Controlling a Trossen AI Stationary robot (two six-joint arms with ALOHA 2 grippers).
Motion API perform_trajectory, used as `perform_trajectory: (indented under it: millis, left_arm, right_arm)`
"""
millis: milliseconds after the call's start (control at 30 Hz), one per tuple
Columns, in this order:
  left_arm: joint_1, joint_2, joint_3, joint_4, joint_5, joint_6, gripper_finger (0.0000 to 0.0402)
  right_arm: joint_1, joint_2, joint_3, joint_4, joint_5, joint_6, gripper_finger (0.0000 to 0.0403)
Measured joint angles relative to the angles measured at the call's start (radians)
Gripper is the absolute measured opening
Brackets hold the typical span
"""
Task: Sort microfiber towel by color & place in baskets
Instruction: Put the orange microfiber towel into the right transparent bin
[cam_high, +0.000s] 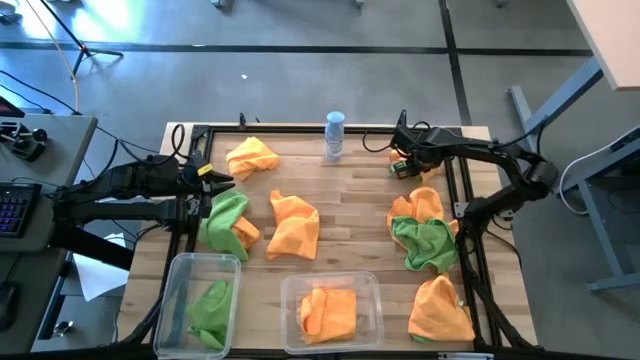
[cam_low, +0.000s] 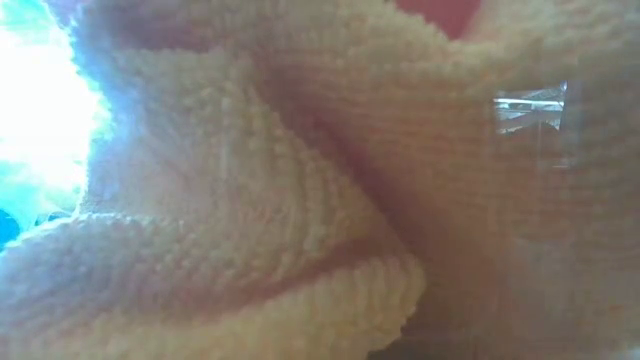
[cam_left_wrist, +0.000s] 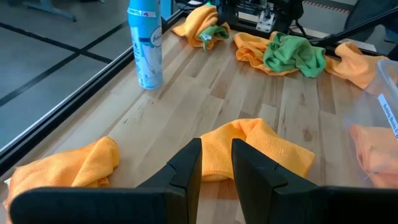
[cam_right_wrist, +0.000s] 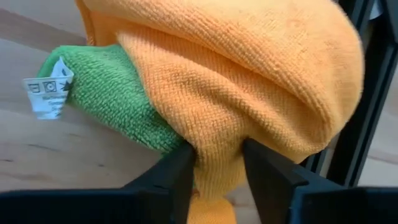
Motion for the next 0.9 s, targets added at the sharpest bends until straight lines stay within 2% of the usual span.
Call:
perform_trajectory:
  millis: [200,400,600,767,900]
  left_arm:
    - [0.000,0.000,0.000,0.000,0.000,0.000,0.0074]
    - [0.000,0.000,0.000,0.000,0.000,0.000,0.0074]
    - [0.000,0.000,0.000,0.001,0.000,0.007,0.0074]
    - [0.000,0.000,0.000,0.001,0.000,0.008,0.0074]
    - [0.000,0.000,0.000,0.001,0.000,0.008,0.0074]
  right_arm:
    - [0.000,-0.051,0.000,-0.008,0.017,-0.003,0.0011]
    - [0.013,-0.158,0.000,-0.063,0.066,0.040,0.0005]
    - [0.072,-0.355,0.004,-0.071,0.122,0.108,0.0002]
    - [0.113,-0.497,0.052,-0.068,0.167,0.131,0.0001]
    - [0.127,-0.545,0.107,-0.074,0.200,0.112,0.0001]
